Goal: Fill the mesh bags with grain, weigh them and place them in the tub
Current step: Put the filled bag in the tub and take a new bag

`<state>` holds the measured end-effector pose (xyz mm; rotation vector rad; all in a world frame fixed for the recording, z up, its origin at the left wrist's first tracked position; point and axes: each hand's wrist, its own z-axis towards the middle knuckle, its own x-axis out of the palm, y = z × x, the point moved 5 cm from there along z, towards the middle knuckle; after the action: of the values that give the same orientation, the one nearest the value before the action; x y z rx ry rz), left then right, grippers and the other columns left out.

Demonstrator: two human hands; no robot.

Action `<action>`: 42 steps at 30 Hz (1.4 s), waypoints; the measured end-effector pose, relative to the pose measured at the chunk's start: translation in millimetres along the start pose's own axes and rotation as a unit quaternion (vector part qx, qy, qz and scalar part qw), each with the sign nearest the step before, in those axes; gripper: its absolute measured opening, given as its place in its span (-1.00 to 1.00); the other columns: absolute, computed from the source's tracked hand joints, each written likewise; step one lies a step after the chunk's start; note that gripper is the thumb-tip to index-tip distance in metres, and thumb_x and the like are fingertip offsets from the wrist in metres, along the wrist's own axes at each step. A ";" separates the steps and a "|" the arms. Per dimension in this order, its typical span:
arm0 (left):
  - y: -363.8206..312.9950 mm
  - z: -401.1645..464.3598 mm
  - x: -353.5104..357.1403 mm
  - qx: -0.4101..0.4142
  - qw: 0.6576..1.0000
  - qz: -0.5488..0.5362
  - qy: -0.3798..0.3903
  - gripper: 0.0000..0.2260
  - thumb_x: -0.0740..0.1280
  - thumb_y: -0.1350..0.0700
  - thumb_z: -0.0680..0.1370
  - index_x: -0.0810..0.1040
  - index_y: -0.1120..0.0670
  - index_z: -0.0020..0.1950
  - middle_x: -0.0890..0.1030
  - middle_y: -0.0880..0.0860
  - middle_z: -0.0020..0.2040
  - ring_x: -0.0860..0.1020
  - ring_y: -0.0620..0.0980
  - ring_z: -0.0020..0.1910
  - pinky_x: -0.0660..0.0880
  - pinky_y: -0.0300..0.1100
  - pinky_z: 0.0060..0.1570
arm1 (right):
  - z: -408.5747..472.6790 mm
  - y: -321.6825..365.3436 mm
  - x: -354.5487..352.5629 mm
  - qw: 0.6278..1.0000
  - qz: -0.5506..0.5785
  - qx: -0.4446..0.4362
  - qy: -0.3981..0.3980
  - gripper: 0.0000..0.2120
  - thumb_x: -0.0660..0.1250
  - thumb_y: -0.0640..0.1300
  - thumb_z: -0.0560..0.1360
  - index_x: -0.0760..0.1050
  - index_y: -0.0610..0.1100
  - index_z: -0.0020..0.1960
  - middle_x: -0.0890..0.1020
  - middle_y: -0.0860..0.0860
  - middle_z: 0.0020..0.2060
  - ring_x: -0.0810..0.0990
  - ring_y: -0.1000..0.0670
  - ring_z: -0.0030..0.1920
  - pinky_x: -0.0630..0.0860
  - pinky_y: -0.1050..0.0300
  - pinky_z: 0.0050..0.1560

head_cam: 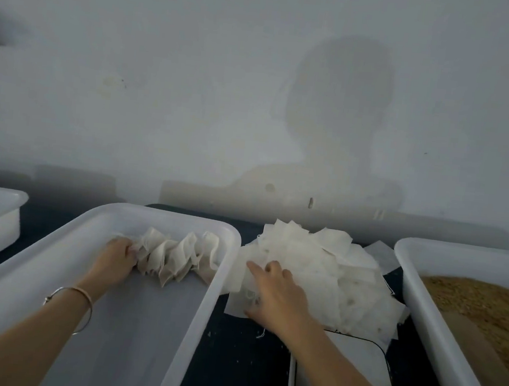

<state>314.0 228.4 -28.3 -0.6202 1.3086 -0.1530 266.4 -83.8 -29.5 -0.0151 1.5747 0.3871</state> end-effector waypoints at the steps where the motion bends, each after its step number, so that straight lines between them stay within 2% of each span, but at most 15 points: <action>1: -3.6 -1.5 3.7 -0.004 1.000 -0.016 0.000 -0.72 0.21 0.34 0.57 0.43 0.22 -0.35 0.53 0.26 -0.26 0.50 0.24 -0.19 0.31 -0.03 -0.22 | 0.8 0.3 2.7 1.000 -0.019 0.005 -0.005 -0.26 0.37 0.03 0.45 0.03 0.12 0.49 0.29 -0.08 0.25 0.37 -0.11 0.17 0.44 0.01 0.04; 3: -12.2 -5.5 10.6 -0.022 0.998 -0.049 0.015 -0.77 0.17 0.35 0.58 0.50 0.25 -0.25 0.55 0.25 -0.18 0.50 0.24 -0.10 0.36 0.01 -0.14 | 1.5 0.6 7.3 0.998 -0.057 0.017 -0.010 -0.41 0.31 0.00 0.50 0.15 0.09 0.45 0.30 -0.08 0.23 0.36 -0.12 0.17 0.39 0.01 0.04; 6: -38.1 -18.2 3.0 -0.013 0.999 -0.044 0.003 -0.72 0.19 0.34 0.57 0.44 0.32 0.28 0.44 0.30 0.25 0.44 0.28 0.21 0.37 0.02 0.11 | 0.8 0.3 9.4 0.994 -0.099 0.017 -0.043 -0.73 0.27 -0.12 0.54 0.47 -0.07 0.23 0.37 -0.07 0.21 0.38 -0.11 0.17 0.31 0.06 0.00; 8: -68.0 -34.7 -12.9 0.078 0.984 -0.126 -0.103 -0.70 0.25 0.36 0.53 0.44 0.29 0.27 0.44 0.27 0.23 0.45 0.25 0.20 0.35 0.00 0.19 | -1.6 -0.5 11.1 0.994 -0.101 0.010 -0.049 -0.72 0.31 -0.13 0.52 0.47 -0.08 0.22 0.37 -0.06 0.21 0.38 -0.10 0.18 0.30 0.06 0.01; 10: -115.2 -60.4 -21.4 0.193 0.957 -0.171 -0.130 -0.80 0.25 0.39 0.53 0.50 0.23 0.11 0.52 0.19 0.08 0.51 0.16 0.06 0.41 -0.15 0.11 | -5.9 -4.8 9.9 0.993 -0.088 0.030 -0.066 -0.61 0.33 -0.06 0.51 0.35 -0.05 0.30 0.33 -0.06 0.24 0.36 -0.10 0.20 0.33 0.05 0.02; 12: -168.6 -87.6 -15.2 0.306 0.933 -0.182 -0.053 -0.84 0.26 0.37 0.54 0.52 0.14 0.01 0.57 0.09 -0.02 0.55 0.01 -0.10 0.46 -0.35 -0.05 | -11.1 -14.0 4.1 0.989 -0.081 0.062 -0.109 -0.52 0.33 0.03 0.50 0.23 -0.04 0.33 0.30 -0.07 0.23 0.36 -0.11 0.19 0.40 0.04 0.00; 15: -222.8 -116.6 31.1 0.386 0.912 -0.014 0.139 -0.82 0.23 0.26 0.57 0.50 0.16 0.16 0.58 0.08 0.06 0.54 0.00 0.00 0.48 -0.17 0.07 | -10.0 -26.3 -2.8 0.990 -0.024 0.054 -0.129 -0.70 0.24 -0.14 0.55 0.32 -0.12 0.26 0.37 -0.07 0.17 0.40 -0.08 0.15 0.43 0.10 -0.02; 17: -228.8 -126.6 70.0 0.350 0.892 0.153 0.242 -0.69 0.23 0.19 0.58 0.38 0.19 0.33 0.49 0.13 0.23 0.49 0.08 0.18 0.41 -0.10 0.18 | -7.7 -33.5 -7.1 0.993 0.016 0.042 -0.113 -0.77 0.20 -0.19 0.57 0.43 -0.14 0.22 0.46 -0.06 0.12 0.43 -0.05 0.11 0.37 0.17 -0.03; 19: -228.9 -131.2 91.5 0.319 0.887 0.196 0.269 -0.61 0.28 0.17 0.56 0.30 0.21 0.36 0.44 0.17 0.28 0.47 0.13 0.23 0.41 -0.06 0.20 | -7.8 -38.7 -10.7 0.994 0.023 0.012 -0.102 -0.75 0.16 -0.17 0.58 0.46 -0.15 0.23 0.52 -0.08 0.09 0.46 -0.07 0.09 0.35 0.19 -0.02; 22: -236.9 -132.0 94.5 0.313 0.919 0.115 0.212 -0.72 0.26 0.19 0.56 0.37 0.19 0.25 0.49 0.16 0.20 0.49 0.14 0.16 0.43 0.00 0.15 | -20.0 -51.0 -18.5 0.984 0.098 -0.001 -0.150 -0.74 0.12 -0.15 0.60 0.53 -0.16 0.16 0.58 -0.10 -0.02 0.50 -0.11 0.03 0.39 0.12 -0.06; 27: -247.6 -135.2 79.4 0.274 0.951 -0.032 0.143 -0.85 0.26 0.11 0.59 0.51 0.16 0.07 0.64 0.09 -0.04 0.57 0.07 -0.06 0.48 -0.11 -0.09 | -47.3 -70.5 -45.8 0.899 0.322 0.065 -0.291 -0.82 0.31 -0.14 0.55 0.65 -0.11 0.08 0.68 0.02 -0.08 0.54 0.01 0.03 0.46 0.15 -0.01; 31: -254.5 -149.8 72.9 0.216 0.947 -0.183 0.156 -0.86 0.32 0.08 0.58 0.49 0.08 -0.15 0.65 -0.01 -0.29 0.52 -0.15 -0.43 0.37 -0.32 -0.38 | -62.9 -77.6 -58.2 0.807 0.486 0.104 -0.319 -0.73 0.31 -0.25 0.50 0.54 0.04 0.12 0.62 0.03 -0.20 0.55 0.19 -0.17 0.45 0.34 -0.10; 34: -252.3 -170.8 72.1 0.173 0.934 -0.284 0.129 -0.83 0.29 0.09 0.59 0.47 0.09 -0.19 0.61 -0.04 -0.37 0.46 -0.19 -0.53 0.33 -0.38 -0.47 | -72.4 -82.0 -64.7 0.763 0.555 0.109 -0.312 -0.64 0.30 -0.24 0.50 0.46 0.13 0.21 0.62 0.04 -0.18 0.55 0.26 -0.13 0.42 0.41 -0.11; 37: -235.8 -192.6 78.8 0.068 0.887 -0.447 0.094 -0.84 0.23 0.16 0.62 0.49 0.12 -0.14 0.61 -0.01 -0.36 0.48 -0.19 -0.50 0.38 -0.39 -0.47 | -86.0 -88.7 -69.8 0.759 0.571 0.109 -0.292 -0.50 0.27 -0.17 0.54 0.25 0.21 0.39 0.57 0.15 0.01 0.51 0.26 0.07 0.40 0.37 -0.05; 42: -199.6 -214.0 89.6 -0.129 0.732 -0.667 0.046 -0.92 0.28 0.19 0.60 0.55 0.16 -0.02 0.63 0.01 -0.26 0.55 -0.13 -0.34 0.54 -0.27 -0.25 | -125.2 -95.9 -65.1 0.784 0.541 0.112 -0.283 -0.50 0.26 -0.17 0.55 0.28 0.18 0.41 0.48 0.18 0.12 0.46 0.23 0.14 0.40 0.30 0.04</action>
<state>186.0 -49.6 -30.2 -1.7410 0.7276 -1.2077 172.4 -220.5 10.2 1.1412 0.8641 0.9814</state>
